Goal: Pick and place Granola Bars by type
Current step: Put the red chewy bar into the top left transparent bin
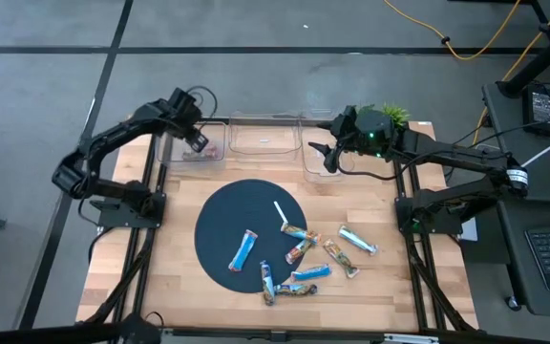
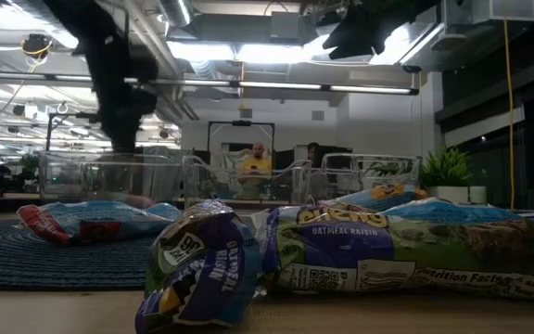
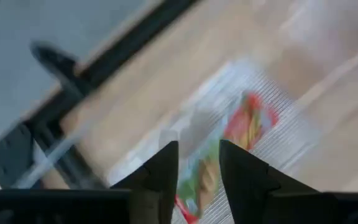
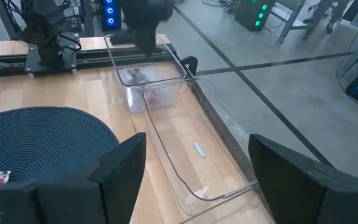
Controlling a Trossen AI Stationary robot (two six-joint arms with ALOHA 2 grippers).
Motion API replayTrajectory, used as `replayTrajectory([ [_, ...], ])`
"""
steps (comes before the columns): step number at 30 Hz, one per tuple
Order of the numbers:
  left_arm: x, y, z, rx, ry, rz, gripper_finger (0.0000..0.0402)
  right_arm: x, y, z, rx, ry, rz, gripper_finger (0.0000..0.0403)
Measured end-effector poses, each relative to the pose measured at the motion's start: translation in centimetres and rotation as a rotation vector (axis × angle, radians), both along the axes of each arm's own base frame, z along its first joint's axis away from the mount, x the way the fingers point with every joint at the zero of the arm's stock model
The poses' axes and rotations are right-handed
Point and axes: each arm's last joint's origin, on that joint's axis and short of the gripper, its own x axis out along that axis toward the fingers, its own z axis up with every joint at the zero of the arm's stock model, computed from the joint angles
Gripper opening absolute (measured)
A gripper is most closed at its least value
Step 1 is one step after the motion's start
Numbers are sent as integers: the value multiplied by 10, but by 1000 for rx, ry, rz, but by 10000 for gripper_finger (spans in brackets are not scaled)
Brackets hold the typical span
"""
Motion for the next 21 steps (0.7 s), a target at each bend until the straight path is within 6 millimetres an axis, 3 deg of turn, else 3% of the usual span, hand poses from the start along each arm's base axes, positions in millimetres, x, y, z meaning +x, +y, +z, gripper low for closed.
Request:
replayTrajectory([
  [5,7,-14,56,118,-131,-85,120,0,0,0,0,0,0,284],
  [11,15,-50,112,219,-282,-263,118,0,0,0,0,0,1,284],
  [15,25,-79,127,201,-360,-422,120,0,0,0,2,-1,0,284],
  [21,38,-109,131,175,-403,-598,118,0,0,-1,8,5,-2,284],
])
